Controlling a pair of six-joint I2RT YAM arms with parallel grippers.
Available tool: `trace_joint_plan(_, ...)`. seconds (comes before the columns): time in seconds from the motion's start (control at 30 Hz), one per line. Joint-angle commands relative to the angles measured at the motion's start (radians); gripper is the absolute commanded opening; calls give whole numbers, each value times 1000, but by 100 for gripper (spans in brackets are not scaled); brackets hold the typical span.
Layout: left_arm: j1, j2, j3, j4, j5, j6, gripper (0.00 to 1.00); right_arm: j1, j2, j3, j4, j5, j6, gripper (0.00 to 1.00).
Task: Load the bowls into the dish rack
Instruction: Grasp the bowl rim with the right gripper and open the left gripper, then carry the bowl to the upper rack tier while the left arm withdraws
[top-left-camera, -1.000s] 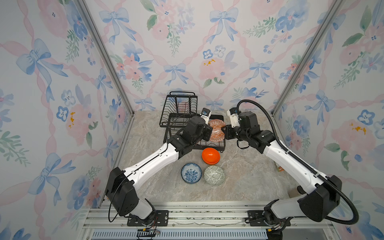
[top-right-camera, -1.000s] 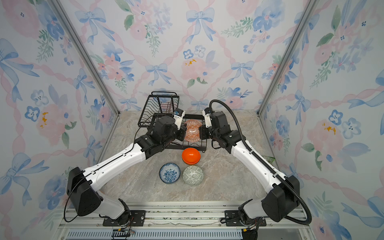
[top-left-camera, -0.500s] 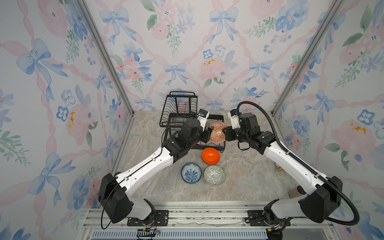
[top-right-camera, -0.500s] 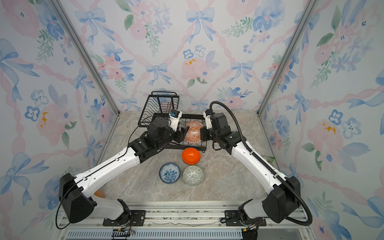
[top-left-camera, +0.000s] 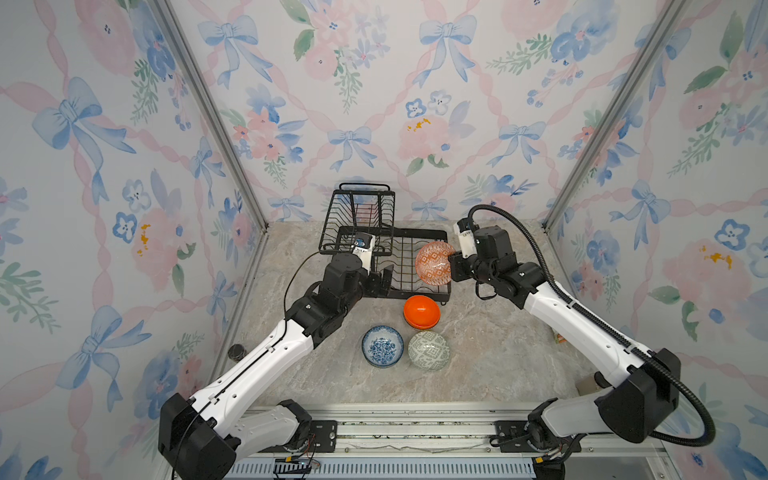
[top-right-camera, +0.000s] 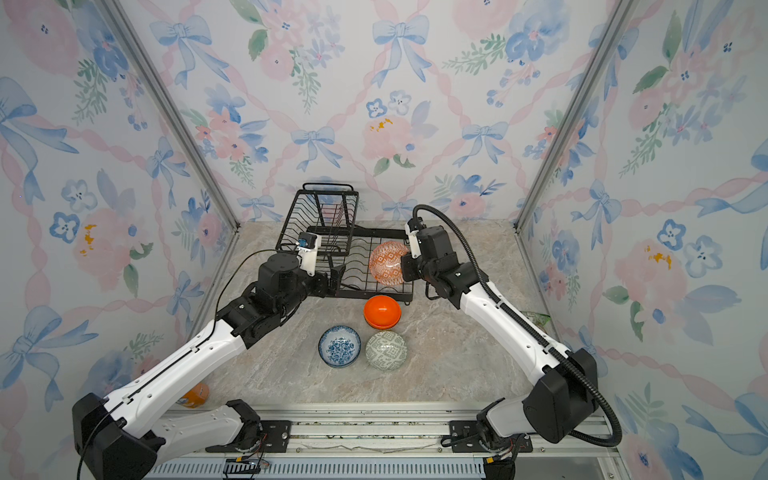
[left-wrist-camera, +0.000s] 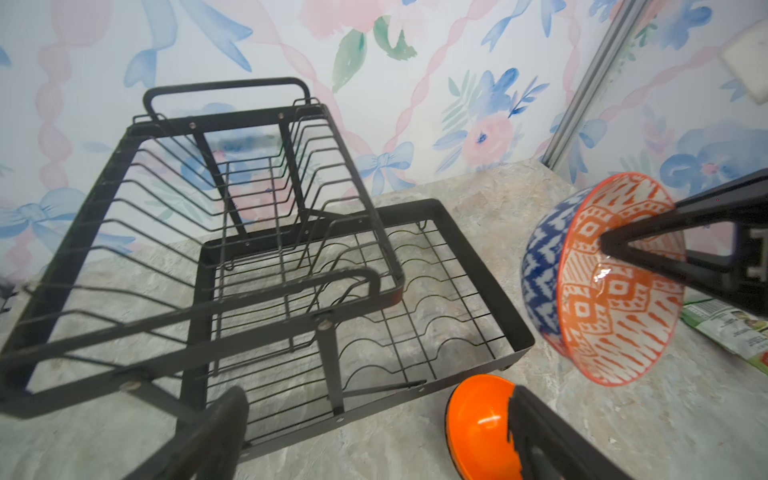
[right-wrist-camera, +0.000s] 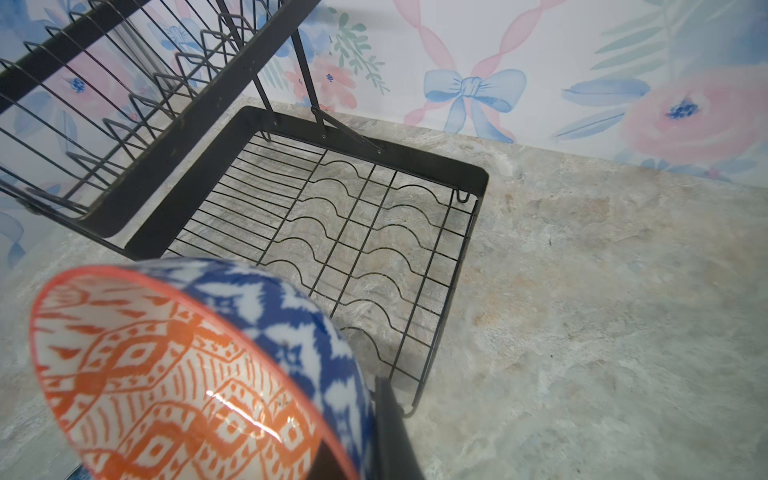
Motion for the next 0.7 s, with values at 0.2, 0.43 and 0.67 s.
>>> trace_joint_plan(0.2,71,-129,-137,-102,-22,-79,98,50,81,-3,265,246,-173,0)
trace_joint_plan(0.43,104,-114,-172,-119,2,-101,98,50,195,7,438,310,-303,0)
trace_joint_plan(0.67,152,-103,-210,-127,45,-116,98,38,346,83,525,290,-392,0)
